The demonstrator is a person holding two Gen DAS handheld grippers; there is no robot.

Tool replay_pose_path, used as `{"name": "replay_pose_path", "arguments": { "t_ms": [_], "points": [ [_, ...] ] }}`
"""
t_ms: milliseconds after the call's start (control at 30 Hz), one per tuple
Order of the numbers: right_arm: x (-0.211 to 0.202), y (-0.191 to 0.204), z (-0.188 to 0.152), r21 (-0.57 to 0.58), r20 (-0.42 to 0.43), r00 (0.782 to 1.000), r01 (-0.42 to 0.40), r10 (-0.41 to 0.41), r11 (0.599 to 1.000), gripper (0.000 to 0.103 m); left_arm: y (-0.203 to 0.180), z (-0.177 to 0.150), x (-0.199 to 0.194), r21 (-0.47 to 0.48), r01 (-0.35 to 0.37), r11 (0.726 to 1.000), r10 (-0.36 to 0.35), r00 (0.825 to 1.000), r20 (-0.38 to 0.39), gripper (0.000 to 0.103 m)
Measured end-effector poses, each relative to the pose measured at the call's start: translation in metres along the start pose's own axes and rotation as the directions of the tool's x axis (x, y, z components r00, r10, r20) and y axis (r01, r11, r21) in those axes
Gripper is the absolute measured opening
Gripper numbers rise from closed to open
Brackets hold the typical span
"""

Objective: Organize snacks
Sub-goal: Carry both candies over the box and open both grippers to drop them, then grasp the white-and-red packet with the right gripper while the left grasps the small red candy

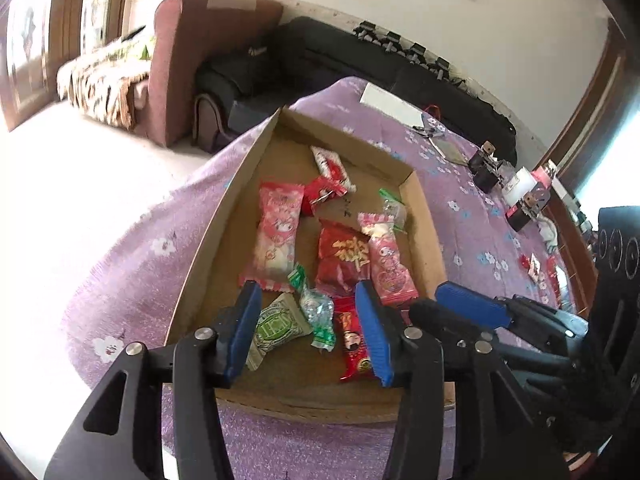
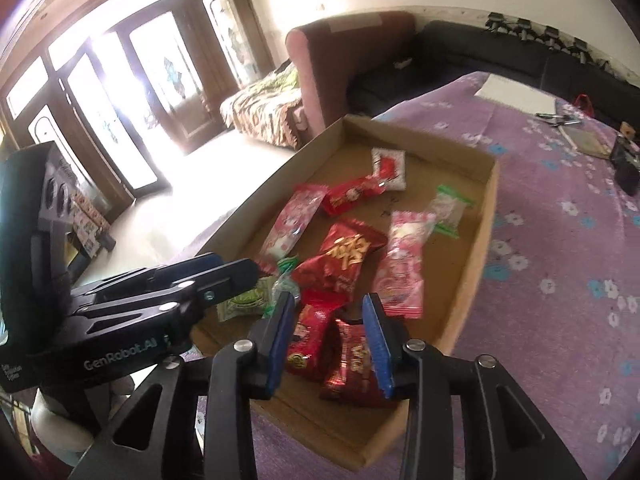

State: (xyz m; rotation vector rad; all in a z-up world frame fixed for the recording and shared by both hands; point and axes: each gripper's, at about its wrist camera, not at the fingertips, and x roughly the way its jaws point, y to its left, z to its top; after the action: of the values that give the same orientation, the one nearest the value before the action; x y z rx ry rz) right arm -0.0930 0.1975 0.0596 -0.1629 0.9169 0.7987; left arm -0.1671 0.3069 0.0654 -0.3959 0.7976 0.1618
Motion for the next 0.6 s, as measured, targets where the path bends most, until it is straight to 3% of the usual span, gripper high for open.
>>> {"name": "replay_pose_path", "arguments": {
  "t_ms": [67, 133, 367, 600],
  "points": [
    [-0.005, -0.006, -0.002, 0.016, 0.007, 1.0, 0.006, -0.006, 1.0, 0.038, -0.008, -0.002, -0.004, 0.029, -0.023, 0.999, 0.022, 1.0, 0.011, 0.049],
    [-0.011, -0.014, -0.006, 0.035, 0.015, 1.0, 0.018, -0.018, 0.999, 0.04, -0.02, -0.004, -0.006, 0.064, -0.046, 0.997, 0.045, 0.999, 0.02, 0.057],
    [-0.033, -0.053, -0.027, 0.113, 0.029, 0.997, 0.062, -0.065, 0.992, 0.041, -0.059, -0.015, -0.016, 0.197, -0.177, 0.964, 0.162, 0.983, 0.091, 0.057],
    [-0.06, -0.096, -0.046, 0.211, 0.053, 0.992, 0.104, -0.118, 0.972, 0.042, -0.093, -0.024, -0.018, 0.297, -0.201, 0.934, 0.174, 0.978, 0.114, 0.057]
  ]
}}
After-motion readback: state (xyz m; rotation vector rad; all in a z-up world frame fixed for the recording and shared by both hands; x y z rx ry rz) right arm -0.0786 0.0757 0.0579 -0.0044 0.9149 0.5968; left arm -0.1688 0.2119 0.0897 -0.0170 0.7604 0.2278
